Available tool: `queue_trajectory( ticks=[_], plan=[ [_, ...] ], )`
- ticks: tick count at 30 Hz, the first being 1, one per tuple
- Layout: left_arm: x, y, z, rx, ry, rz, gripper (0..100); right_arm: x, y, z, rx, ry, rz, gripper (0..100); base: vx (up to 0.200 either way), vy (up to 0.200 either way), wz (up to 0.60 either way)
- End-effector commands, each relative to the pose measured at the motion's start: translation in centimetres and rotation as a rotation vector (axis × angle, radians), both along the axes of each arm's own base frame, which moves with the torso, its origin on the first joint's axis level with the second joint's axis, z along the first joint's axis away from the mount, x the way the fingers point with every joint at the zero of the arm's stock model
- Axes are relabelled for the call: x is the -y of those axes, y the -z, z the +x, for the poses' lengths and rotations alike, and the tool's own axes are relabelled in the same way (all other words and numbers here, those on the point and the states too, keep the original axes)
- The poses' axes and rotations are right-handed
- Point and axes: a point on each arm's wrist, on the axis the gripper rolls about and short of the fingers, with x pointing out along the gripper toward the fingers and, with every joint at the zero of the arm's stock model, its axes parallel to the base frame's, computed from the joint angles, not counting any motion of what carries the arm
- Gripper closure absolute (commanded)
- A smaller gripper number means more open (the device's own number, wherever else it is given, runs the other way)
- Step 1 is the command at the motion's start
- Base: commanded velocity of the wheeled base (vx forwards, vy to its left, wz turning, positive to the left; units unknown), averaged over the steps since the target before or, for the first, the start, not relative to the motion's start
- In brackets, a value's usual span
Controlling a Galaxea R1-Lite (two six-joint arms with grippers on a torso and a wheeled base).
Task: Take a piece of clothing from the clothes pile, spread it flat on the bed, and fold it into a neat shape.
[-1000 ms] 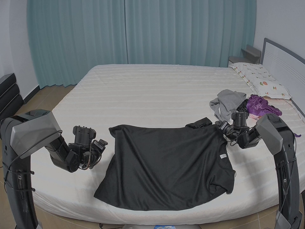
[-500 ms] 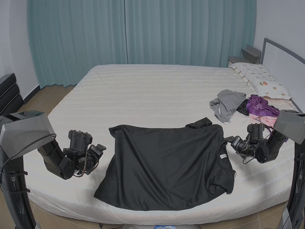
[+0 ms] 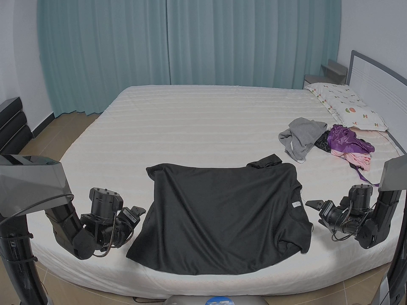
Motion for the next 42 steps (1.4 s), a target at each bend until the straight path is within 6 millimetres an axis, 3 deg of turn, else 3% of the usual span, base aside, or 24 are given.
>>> queue_trajectory(
  ticks=[1, 14, 26, 31, 42],
  plan=[
    [0.0, 0.3, -0.8, -0.022, 0.007, 0.007, 0, -0.5, 0.0, -0.8, -0.022, -0.010, 0.014, 0, -0.200, 0.000, 0.00],
    [0.1, 0.0, -0.3, 0.005, -0.033, -0.049, 0, -0.6, 0.3, -0.8, -0.029, -0.015, 0.015, 0, -0.015, 0.000, 0.00],
    [0.6, 0.0, -0.7, 0.000, -0.017, -0.044, 0, -1.5, 0.7, -1.0, -0.045, -0.045, 0.010, 0, 0.000, -0.200, 0.00],
    [0.5, -0.1, -0.8, 0.001, -0.020, -0.041, 0, -1.5, 0.8, -1.1, -0.051, -0.045, 0.010, 0, 0.000, 0.000, 0.00],
    [-0.7, 0.0, -3.3, -0.046, 0.037, 0.078, 0, -1.4, 0.8, -1.2, -0.054, -0.043, 0.010, 0, 0.000, 0.000, 0.00]
  ],
)
